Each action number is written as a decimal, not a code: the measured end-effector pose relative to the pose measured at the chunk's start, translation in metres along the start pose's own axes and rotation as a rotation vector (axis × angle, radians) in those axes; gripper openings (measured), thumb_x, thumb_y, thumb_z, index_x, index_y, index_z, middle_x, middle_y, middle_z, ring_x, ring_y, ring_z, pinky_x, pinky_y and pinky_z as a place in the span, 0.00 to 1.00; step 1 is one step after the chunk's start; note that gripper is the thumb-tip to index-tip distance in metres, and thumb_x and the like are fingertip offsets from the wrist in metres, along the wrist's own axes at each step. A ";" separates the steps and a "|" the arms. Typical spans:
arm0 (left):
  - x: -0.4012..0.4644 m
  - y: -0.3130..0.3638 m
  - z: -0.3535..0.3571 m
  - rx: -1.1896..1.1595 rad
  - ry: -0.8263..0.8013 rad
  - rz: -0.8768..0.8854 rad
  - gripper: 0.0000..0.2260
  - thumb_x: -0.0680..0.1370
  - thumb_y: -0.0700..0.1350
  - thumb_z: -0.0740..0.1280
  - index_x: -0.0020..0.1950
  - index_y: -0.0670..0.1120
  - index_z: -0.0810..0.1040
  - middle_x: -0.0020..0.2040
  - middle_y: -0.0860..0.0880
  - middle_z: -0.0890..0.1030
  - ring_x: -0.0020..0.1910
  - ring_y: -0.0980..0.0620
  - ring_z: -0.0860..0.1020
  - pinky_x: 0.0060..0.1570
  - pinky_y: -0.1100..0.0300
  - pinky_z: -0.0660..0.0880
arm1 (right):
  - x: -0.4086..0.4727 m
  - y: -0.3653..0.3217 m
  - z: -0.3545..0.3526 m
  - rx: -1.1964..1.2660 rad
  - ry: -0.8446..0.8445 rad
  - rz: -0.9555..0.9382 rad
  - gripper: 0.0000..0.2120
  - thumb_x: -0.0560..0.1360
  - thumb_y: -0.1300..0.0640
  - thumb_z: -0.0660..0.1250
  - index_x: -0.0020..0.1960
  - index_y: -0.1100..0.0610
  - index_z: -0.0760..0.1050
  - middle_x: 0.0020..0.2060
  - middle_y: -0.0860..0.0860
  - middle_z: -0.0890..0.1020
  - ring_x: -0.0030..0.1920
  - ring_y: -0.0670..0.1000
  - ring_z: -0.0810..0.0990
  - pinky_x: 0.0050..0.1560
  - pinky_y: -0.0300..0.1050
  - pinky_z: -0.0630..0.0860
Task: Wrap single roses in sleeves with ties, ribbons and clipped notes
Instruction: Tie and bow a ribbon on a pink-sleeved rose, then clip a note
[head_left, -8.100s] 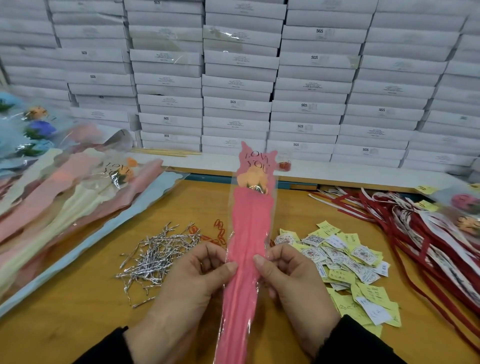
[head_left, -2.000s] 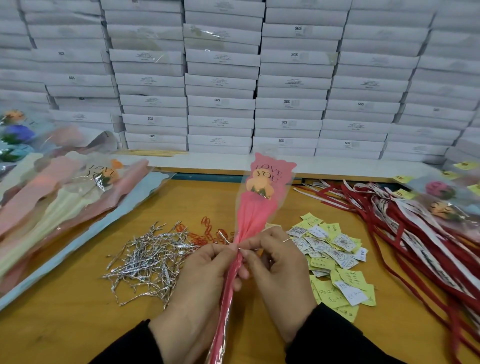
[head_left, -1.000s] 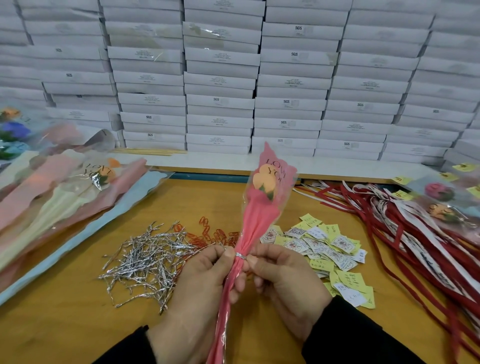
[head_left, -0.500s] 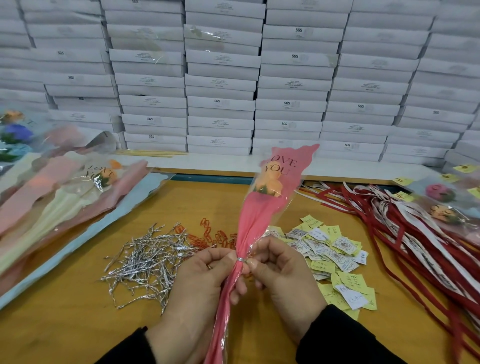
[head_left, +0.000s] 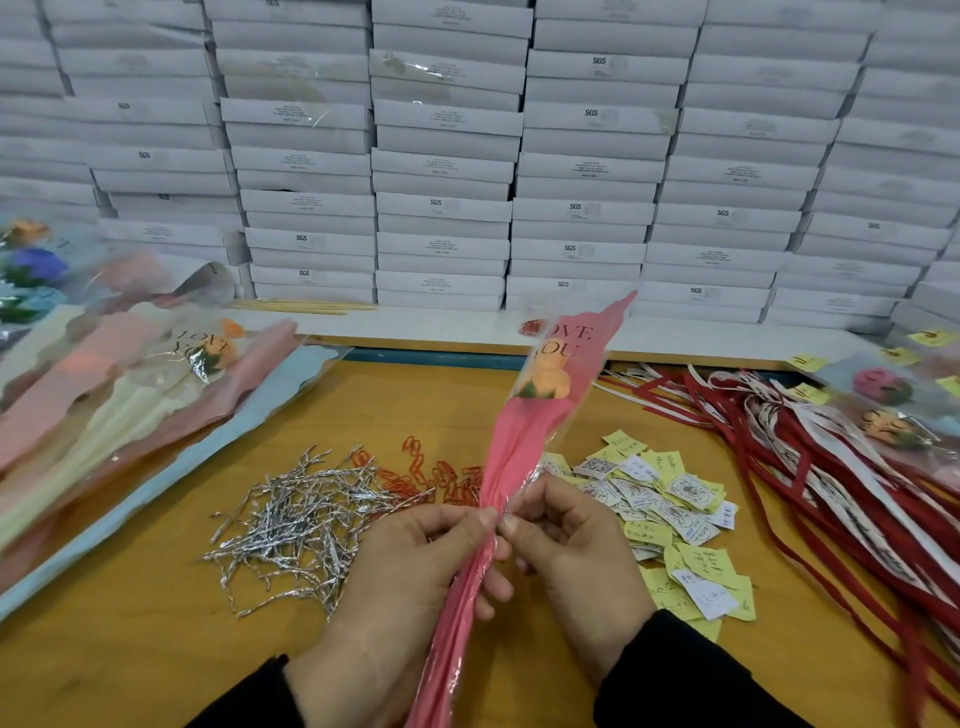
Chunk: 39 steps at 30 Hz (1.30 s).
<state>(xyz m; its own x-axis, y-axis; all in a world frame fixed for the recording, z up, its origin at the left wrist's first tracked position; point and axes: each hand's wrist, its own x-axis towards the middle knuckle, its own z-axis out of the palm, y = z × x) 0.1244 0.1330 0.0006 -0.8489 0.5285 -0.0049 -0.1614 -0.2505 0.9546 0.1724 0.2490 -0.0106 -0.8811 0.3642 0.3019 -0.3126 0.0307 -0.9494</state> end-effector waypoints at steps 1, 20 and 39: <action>0.000 0.000 0.000 0.014 0.002 0.023 0.09 0.69 0.41 0.68 0.39 0.34 0.79 0.29 0.38 0.79 0.19 0.51 0.73 0.18 0.65 0.70 | 0.000 0.001 0.000 0.016 0.003 0.007 0.10 0.73 0.72 0.64 0.37 0.60 0.75 0.27 0.47 0.77 0.27 0.41 0.74 0.31 0.32 0.71; -0.002 -0.003 0.002 0.120 0.036 0.119 0.05 0.73 0.37 0.67 0.40 0.35 0.77 0.30 0.38 0.80 0.25 0.48 0.77 0.26 0.60 0.75 | 0.004 0.002 -0.001 -0.025 -0.045 0.339 0.09 0.78 0.59 0.62 0.39 0.56 0.74 0.27 0.47 0.75 0.26 0.44 0.71 0.28 0.37 0.68; -0.003 -0.001 0.001 0.095 0.113 0.158 0.06 0.71 0.41 0.69 0.35 0.41 0.79 0.30 0.40 0.78 0.27 0.50 0.73 0.30 0.58 0.70 | -0.001 -0.005 -0.001 -0.340 -0.020 -0.148 0.16 0.70 0.69 0.70 0.35 0.48 0.79 0.33 0.44 0.77 0.36 0.40 0.75 0.40 0.30 0.70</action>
<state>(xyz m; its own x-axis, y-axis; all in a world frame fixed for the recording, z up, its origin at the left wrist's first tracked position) 0.1271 0.1325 -0.0003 -0.9118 0.3930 0.1192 0.0223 -0.2425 0.9699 0.1753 0.2493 -0.0064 -0.8426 0.3147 0.4370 -0.3048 0.3903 -0.8688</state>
